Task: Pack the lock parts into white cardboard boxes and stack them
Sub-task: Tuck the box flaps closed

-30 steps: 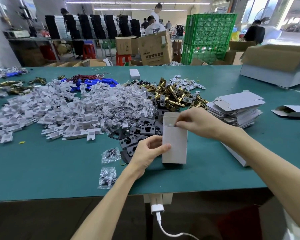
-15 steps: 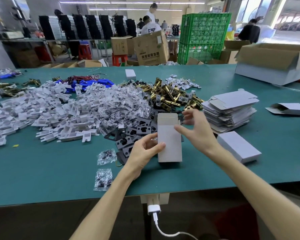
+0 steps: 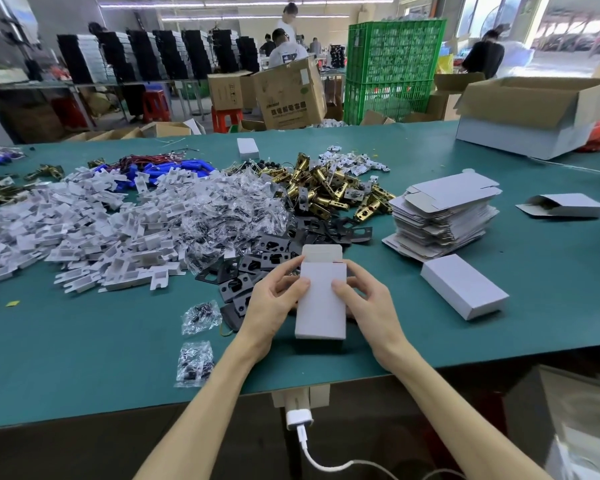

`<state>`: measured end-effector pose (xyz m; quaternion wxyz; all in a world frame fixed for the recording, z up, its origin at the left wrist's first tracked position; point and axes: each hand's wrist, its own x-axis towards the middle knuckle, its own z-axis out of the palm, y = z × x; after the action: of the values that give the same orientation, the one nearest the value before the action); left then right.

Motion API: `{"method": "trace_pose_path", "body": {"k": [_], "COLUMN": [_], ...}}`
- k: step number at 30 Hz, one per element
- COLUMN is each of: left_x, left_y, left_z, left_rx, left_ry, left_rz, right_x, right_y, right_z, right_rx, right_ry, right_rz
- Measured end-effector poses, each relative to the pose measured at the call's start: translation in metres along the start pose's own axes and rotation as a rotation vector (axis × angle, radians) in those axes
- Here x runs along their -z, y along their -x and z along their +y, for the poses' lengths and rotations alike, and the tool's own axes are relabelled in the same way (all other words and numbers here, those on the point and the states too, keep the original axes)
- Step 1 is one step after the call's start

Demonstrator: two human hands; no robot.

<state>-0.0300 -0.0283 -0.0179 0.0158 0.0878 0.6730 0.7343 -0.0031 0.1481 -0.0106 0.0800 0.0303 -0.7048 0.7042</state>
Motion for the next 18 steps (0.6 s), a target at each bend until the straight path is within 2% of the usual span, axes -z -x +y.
{"method": "trace_pose_path", "body": {"k": [6,18], "left_x": [0.0015,0.0051], "left_y": [0.0020,0.0023], "left_z": [-0.0001,-0.0016], "left_rx": [0.023,0.018], "left_ry": [0.002,0.053], "left_rz": [0.053,0.009], "right_x": [-0.0002,-0.0016], "right_y": [0.0011,0.0002], "right_z": [0.0011,0.0028], "right_rx": [-0.026,-0.021], "right_ry": [0.006,0.036], "right_rz": [-0.023,0.008]}}
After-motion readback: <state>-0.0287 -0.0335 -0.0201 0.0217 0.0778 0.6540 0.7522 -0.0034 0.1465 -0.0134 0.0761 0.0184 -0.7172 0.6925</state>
